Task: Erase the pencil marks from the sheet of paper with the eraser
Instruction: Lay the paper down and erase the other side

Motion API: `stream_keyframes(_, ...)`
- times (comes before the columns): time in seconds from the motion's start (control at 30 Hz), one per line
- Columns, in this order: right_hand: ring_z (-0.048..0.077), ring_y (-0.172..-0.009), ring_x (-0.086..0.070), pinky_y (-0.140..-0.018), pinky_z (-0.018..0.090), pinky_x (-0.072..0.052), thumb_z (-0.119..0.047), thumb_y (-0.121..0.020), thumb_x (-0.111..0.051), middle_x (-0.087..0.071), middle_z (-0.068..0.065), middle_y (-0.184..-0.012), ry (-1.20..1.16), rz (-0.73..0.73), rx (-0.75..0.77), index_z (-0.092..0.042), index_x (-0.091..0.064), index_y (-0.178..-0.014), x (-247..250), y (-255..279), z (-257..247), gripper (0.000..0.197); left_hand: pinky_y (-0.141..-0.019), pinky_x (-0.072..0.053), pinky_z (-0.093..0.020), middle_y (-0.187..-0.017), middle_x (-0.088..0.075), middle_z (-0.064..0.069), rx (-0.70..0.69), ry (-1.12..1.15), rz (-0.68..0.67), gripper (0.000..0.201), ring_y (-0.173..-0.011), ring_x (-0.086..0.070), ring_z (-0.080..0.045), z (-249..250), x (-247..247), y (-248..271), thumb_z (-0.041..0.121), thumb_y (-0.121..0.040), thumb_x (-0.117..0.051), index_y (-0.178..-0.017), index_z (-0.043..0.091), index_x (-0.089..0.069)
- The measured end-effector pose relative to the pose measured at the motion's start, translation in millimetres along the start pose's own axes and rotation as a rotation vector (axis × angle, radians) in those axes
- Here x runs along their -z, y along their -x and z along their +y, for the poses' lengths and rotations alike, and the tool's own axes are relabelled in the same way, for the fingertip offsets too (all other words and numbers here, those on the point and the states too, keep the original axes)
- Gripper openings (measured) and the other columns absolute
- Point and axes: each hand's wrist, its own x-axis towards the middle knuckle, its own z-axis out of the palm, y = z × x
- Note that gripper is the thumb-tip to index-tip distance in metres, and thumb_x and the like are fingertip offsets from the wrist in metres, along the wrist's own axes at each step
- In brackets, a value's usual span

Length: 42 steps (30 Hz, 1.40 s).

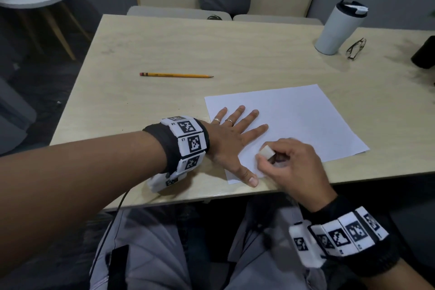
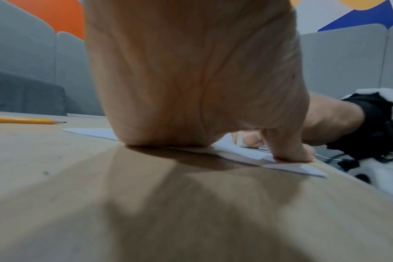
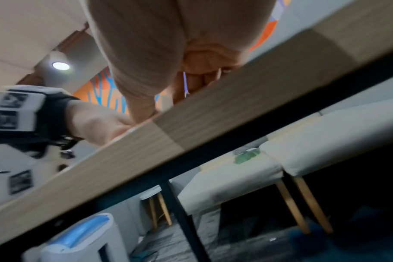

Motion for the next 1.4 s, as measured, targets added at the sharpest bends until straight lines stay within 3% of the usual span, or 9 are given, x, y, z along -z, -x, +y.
stream_keyframes(0.1, 0.017, -0.075, -0.055, -0.07, 0.041, -0.048, -0.031, -0.087, -0.08, -0.057, -0.004, -0.064, -0.008, 0.02, -0.046, -0.023, -0.066, -0.069, 17, -1, 21, 0.024, -0.12, 0.025, -0.062, -0.158, 0.052, 0.003, 0.03, 0.017, -0.013, 0.137, -0.143, 0.052, -0.028, 5, -2, 5, 0.101, -0.068, -0.052, -0.156, 0.04, 0.035)
stream_keyframes(0.2, 0.018, -0.08, -0.056, -0.073, 0.031, -0.045, -0.02, -0.087, -0.084, -0.062, -0.006, -0.068, -0.092, -0.034, -0.072, -0.024, -0.071, -0.071, 24, 11, 22, 0.02, -0.12, 0.025, -0.062, -0.155, 0.055, 0.001, 0.055, 0.036, -0.002, 0.135, -0.141, 0.054, -0.028, 19, -12, 15, 0.102, -0.07, -0.047, -0.155, 0.039, 0.037)
stream_keyframes(0.33, 0.019, -0.081, -0.056, -0.074, 0.03, -0.044, -0.018, -0.086, -0.081, -0.062, -0.004, -0.068, -0.1, -0.01, -0.082, -0.02, -0.071, -0.072, 23, 20, 28, 0.017, -0.124, 0.02, -0.058, -0.16, 0.05, -0.004, 0.111, 0.038, 0.105, 0.114, -0.146, 0.049, -0.025, 49, -34, 35, 0.093, -0.087, -0.032, -0.16, 0.032, 0.031)
stream_keyframes(0.6, 0.018, -0.083, -0.057, -0.078, 0.037, -0.048, -0.018, -0.089, -0.08, -0.064, -0.007, -0.072, -0.114, 0.02, -0.067, -0.027, -0.07, -0.076, 20, 19, 28, 0.019, -0.13, 0.008, -0.048, -0.176, 0.015, -0.003, 0.211, 0.163, 0.536, 0.069, -0.161, 0.019, -0.025, 74, -70, 39, 0.061, -0.109, -0.011, -0.169, 0.03, -0.002)
stream_keyframes(0.8, 0.022, -0.079, -0.059, -0.075, 0.044, -0.05, -0.017, -0.09, -0.082, -0.064, -0.001, -0.074, -0.179, -0.054, -0.027, -0.02, -0.074, -0.08, 11, 19, 11, 0.013, -0.13, -0.013, -0.05, -0.169, -0.031, -0.009, 0.214, 0.218, 0.733, 0.063, -0.159, -0.021, -0.034, 75, -75, 29, 0.056, -0.101, -0.037, -0.155, 0.025, -0.041)
stream_keyframes(0.93, 0.026, -0.07, -0.062, -0.071, 0.044, -0.055, -0.012, -0.091, -0.082, -0.069, 0.003, -0.072, -0.361, -0.079, -0.133, -0.012, -0.078, -0.081, 14, 17, 11, 0.01, -0.13, -0.01, -0.054, -0.175, -0.011, -0.014, 0.209, 0.117, 0.692, 0.077, -0.163, -0.003, -0.033, 73, -76, 27, 0.063, -0.102, -0.028, -0.165, 0.019, -0.028)
stream_keyframes(1.07, 0.019, -0.065, -0.053, -0.065, 0.034, -0.048, -0.018, -0.09, -0.082, -0.06, 0.001, -0.066, -0.263, -0.054, -0.064, -0.013, -0.074, -0.078, 5, 20, 4, 0.015, -0.13, -0.003, -0.054, -0.176, 0.009, -0.01, 0.206, 0.089, 0.623, 0.099, -0.162, 0.015, -0.03, 74, -75, 27, 0.082, -0.095, -0.021, -0.169, 0.018, -0.007)
stream_keyframes(1.3, 0.019, -0.069, -0.053, -0.069, 0.046, -0.049, -0.031, -0.088, -0.078, -0.057, -0.002, -0.063, -0.101, 0.083, -0.093, -0.014, -0.068, -0.071, 28, 6, 35, 0.026, -0.129, -0.002, -0.057, -0.175, 0.013, -0.014, 0.223, 0.038, 0.573, 0.11, -0.161, 0.016, -0.033, 74, -73, 26, 0.091, -0.09, -0.018, -0.169, 0.016, -0.001)
stream_keyframes(1.4, 0.018, -0.072, -0.056, -0.069, 0.042, -0.05, -0.03, -0.088, -0.079, -0.061, -0.006, -0.067, -0.113, -0.011, -0.005, -0.02, -0.074, -0.076, 15, 13, 11, 0.017, -0.129, -0.003, -0.058, -0.175, 0.014, -0.015, 0.21, 0.023, 0.572, 0.113, -0.161, 0.016, -0.034, 71, -76, 23, 0.09, -0.089, -0.026, -0.169, 0.015, 0.0)
